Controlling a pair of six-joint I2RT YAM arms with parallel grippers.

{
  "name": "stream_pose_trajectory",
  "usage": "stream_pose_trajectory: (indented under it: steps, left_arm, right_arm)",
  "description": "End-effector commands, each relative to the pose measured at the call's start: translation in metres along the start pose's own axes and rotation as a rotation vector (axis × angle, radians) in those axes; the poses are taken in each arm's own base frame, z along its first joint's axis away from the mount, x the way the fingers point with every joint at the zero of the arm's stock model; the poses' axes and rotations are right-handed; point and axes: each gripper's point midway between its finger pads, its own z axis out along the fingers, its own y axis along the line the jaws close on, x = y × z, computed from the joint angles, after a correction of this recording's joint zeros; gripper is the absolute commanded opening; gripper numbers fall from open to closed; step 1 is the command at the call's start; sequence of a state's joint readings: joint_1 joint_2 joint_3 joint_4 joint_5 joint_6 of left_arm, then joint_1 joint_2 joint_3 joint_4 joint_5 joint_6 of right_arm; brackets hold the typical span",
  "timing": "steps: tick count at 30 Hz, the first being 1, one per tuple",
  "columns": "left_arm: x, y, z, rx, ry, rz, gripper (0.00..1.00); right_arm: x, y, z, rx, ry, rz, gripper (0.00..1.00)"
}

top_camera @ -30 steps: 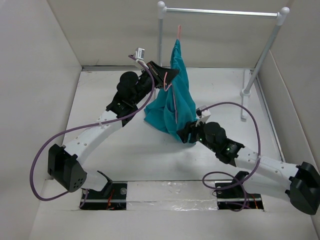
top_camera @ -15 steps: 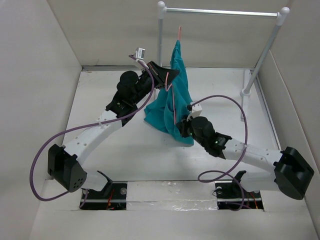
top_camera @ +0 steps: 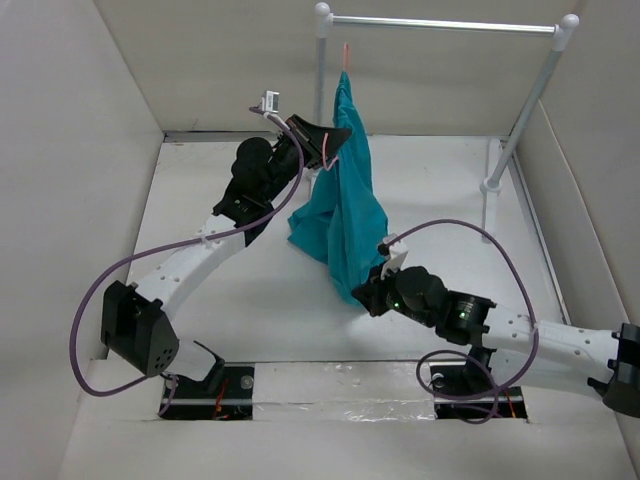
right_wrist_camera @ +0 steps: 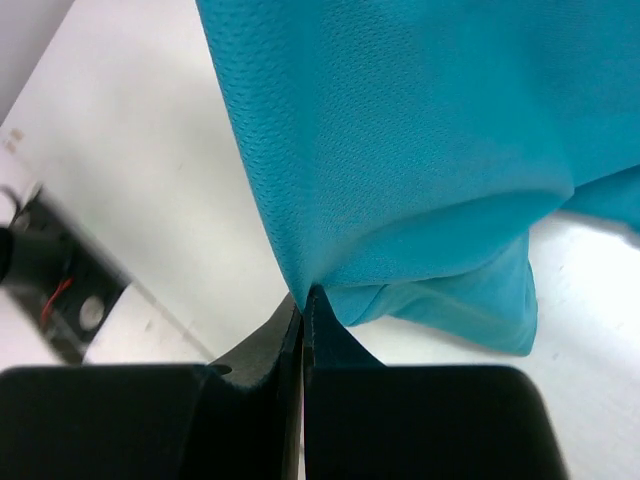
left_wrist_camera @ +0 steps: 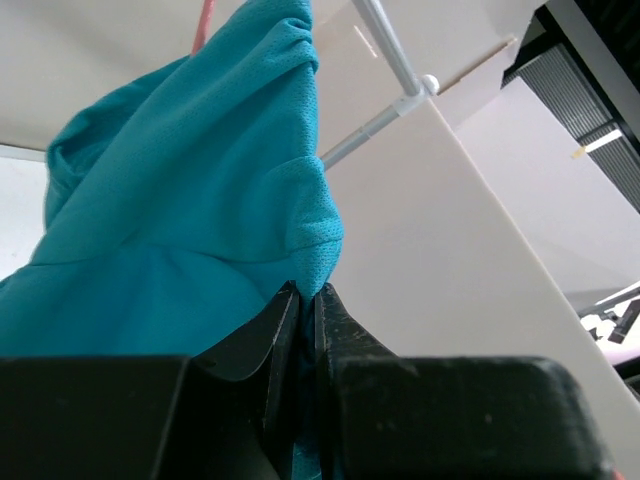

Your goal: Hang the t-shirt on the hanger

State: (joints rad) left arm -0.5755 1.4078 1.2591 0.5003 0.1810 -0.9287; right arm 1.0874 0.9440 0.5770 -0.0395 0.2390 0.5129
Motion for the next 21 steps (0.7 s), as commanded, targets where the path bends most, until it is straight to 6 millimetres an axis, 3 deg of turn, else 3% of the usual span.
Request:
stream_pose_trajectory:
  steps: [1, 4, 11, 14, 15, 16, 19, 20, 21]
  left_arm:
    - [-0.054, -0.046, 0.003, 0.151, -0.173, 0.002, 0.0]
    - [-0.058, -0.042, 0.007, 0.144, -0.205, -0.01, 0.0]
    - [-0.049, -0.024, 0.016, 0.124, -0.194, -0.004, 0.0]
    - [-0.017, -0.026, 0.009, 0.14, -0.124, -0.003, 0.0]
    - [-0.007, -0.015, 0.005, 0.128, -0.103, -0.004, 0.0]
    - [-0.003, -0.021, -0.001, 0.148, -0.09, -0.012, 0.0]
    - [0.022, -0.007, -0.014, 0.143, -0.009, -0.053, 0.0]
    - [0.027, -0.003, -0.018, 0.138, 0.002, -0.061, 0.0]
    - [0.036, 0.005, -0.024, 0.129, 0.024, -0.084, 0.0]
  right_arm:
    - [0.03, 0.015, -0.025, -0.068, 0.179, 0.025, 0.0]
    - [0.032, 0.032, -0.049, -0.167, 0.215, 0.039, 0.0]
    - [-0.01, 0.04, -0.098, -0.231, 0.101, 0.079, 0.0]
    - [-0.035, 0.036, -0.103, -0.192, 0.015, 0.081, 0.0]
    - [-0.043, 0.035, -0.102, -0.176, -0.01, 0.067, 0.0]
    - [-0.052, 0.032, -0.096, -0.137, -0.037, 0.06, 0.0]
    - [-0.086, 0.046, -0.091, -0.156, -0.132, 0.019, 0.0]
    - [-0.09, 0.042, -0.079, -0.126, -0.127, 0.006, 0.0]
    - [-0.108, 0.051, -0.08, -0.152, -0.16, -0.014, 0.0]
